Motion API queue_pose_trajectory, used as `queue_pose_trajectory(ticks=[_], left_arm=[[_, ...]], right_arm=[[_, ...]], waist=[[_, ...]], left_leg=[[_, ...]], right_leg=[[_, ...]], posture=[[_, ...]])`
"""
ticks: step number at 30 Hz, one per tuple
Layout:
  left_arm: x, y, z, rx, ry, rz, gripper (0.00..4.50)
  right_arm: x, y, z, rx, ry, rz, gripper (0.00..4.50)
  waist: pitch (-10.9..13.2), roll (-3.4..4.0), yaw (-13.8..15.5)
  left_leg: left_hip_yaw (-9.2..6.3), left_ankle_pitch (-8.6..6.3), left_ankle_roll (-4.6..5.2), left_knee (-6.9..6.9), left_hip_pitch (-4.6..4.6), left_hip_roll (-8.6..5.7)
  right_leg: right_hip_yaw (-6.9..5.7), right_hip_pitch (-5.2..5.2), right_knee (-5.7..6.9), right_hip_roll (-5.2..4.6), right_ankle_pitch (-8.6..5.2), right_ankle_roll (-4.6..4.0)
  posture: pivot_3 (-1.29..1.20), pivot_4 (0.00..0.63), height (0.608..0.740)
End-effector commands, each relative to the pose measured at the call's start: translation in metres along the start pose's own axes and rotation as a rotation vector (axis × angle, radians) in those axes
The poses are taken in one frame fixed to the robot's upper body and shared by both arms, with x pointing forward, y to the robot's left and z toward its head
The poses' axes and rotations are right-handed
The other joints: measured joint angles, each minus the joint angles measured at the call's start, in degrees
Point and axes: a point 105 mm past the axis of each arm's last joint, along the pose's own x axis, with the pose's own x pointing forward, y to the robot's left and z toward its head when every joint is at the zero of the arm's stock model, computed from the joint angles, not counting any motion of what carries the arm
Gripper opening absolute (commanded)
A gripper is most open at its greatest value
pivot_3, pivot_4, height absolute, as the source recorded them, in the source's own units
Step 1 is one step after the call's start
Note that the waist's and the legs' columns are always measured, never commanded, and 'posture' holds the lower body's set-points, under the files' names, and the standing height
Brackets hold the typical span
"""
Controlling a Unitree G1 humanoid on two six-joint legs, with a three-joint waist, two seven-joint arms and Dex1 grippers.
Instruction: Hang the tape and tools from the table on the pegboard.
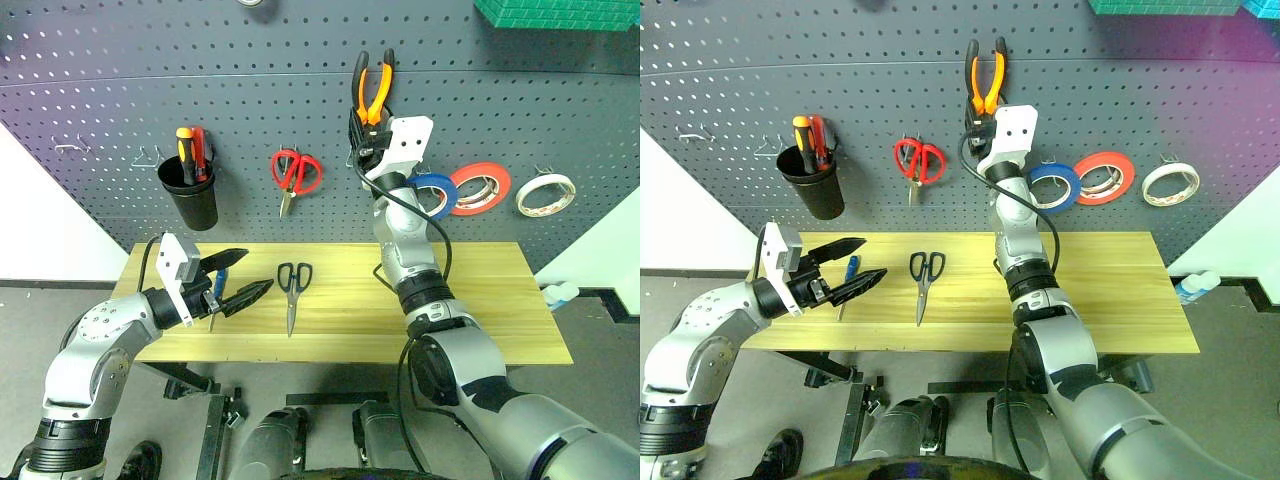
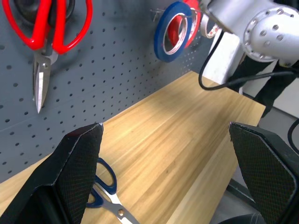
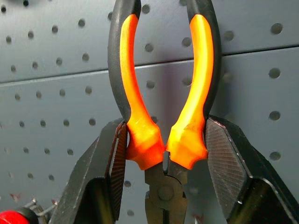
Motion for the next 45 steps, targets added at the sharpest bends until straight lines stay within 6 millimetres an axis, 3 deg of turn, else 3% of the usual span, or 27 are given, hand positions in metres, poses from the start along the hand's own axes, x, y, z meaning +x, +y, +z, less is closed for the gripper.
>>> queue_pose_trajectory(ticks=[1,9,16,30,45], left_arm=[[-0.005,-0.003,0.011,0.032,-0.019,0.004,4.50],[-0.007,-0.004,0.014,0.030,-0.011,0.009,4.50],[-0.006,-0.007,0.017,0.028,-0.009,0.005,4.50],[-0.015,-0.013,0.019,0.018,0.015,0.012,4.50],[-0.013,-0.018,0.017,-0.005,0.014,0.003,4.50]], right_arm=[[0.017,0.009,0.034,-0.015,-0.127,0.016,2.12],[0.020,0.013,0.044,0.002,-0.169,0.022,2.12],[0.011,0.012,0.024,-0.072,-0.129,0.008,2.12],[0.008,0.001,0.010,-0.156,-0.102,-0.036,2.12],[-0.016,-0.011,-0.026,-0.247,0.017,-0.045,2.12]], waist=[[0.0,0.00,0.3],[0.0,0.00,0.8],[0.0,0.00,0.7],[0.0,0.03,1.1],[0.0,0.04,2.2]], left_leg=[[0.03,0.00,0.01,-0.03,0.06,0.00],[0.03,-0.01,0.02,-0.05,0.17,0.04],[0.04,-0.01,0.01,-0.07,0.18,0.04],[0.04,-0.01,0.01,-0.12,0.19,0.05],[0.04,-0.01,0.01,-0.16,0.19,0.07]], right_leg=[[0.04,0.01,0.00,0.01,0.00,0.00],[0.06,0.02,-0.02,0.04,-0.01,-0.03],[0.06,0.04,-0.02,0.05,-0.01,-0.04],[0.08,0.09,-0.02,0.06,-0.04,-0.08],[0.09,0.10,-0.05,0.08,-0.11,-0.21]], posture=[[0.06,0.078,0.740],[0.06,0.081,0.740],[0.07,0.092,0.740],[0.09,0.102,0.740],[0.08,0.107,0.740]])
